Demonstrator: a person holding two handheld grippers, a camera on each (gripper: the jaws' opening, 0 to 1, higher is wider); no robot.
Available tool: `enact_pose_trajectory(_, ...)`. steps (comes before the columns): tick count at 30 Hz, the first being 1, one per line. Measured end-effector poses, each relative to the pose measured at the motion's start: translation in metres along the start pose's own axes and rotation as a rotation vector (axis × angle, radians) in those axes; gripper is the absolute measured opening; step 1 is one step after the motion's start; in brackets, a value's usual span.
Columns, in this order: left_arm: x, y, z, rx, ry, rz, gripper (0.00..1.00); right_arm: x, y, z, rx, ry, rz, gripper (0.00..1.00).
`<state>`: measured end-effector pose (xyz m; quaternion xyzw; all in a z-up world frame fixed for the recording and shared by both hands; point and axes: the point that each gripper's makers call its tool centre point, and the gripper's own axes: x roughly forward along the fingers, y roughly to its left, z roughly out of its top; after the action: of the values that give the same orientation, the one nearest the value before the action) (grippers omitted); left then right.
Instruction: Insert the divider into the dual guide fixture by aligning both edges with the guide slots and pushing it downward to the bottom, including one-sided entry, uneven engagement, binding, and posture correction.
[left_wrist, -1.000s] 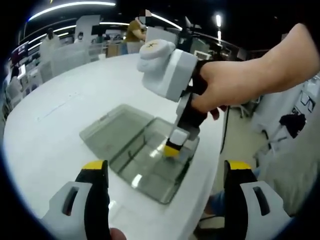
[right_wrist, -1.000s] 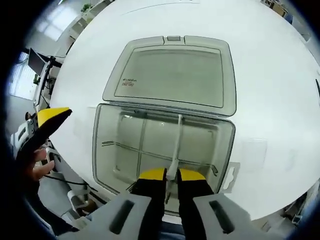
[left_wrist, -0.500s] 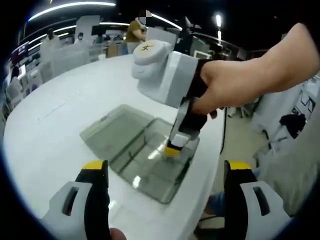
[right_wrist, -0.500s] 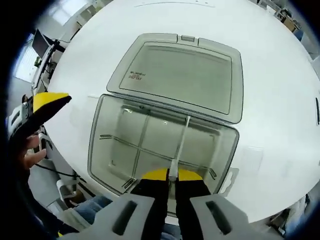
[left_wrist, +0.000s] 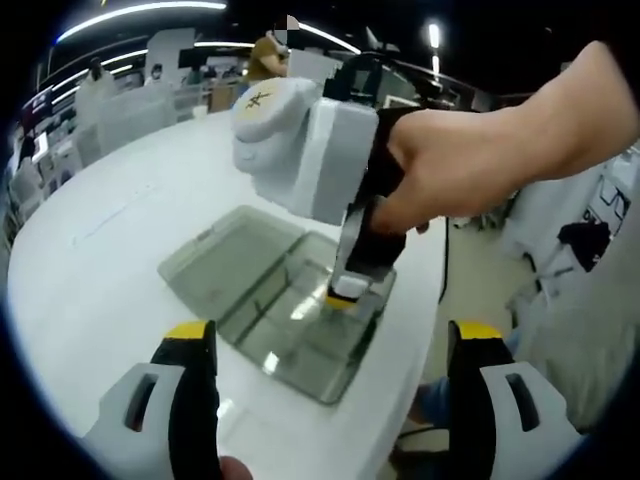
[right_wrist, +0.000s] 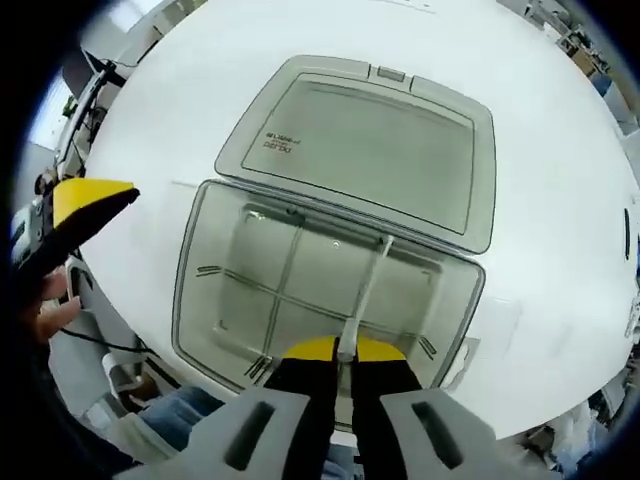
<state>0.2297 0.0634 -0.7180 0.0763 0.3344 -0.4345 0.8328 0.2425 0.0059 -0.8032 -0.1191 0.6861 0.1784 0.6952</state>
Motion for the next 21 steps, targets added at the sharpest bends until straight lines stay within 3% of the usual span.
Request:
enact_pose_trajectory(4,-0.0002,0.0002,-0.0005,0.007,0.012,0.001,0.93,-0.0008,-0.0023,0.0003,0.021,0.018,0.027,0.00)
enact_pose_trajectory(8,-0.0006,0.0014,-0.0005,0.015,0.028,0.004,0.93,-0.0003,-0.0020,0.0009,-0.016,0.023,0.038,0.01)
enact_pose_trajectory(21,0.0036,0.0004,0.0059,0.031,0.058,0.012,0.93,-0.0093,-0.0052,0.0008,0.044,0.022,0.154,0.03)
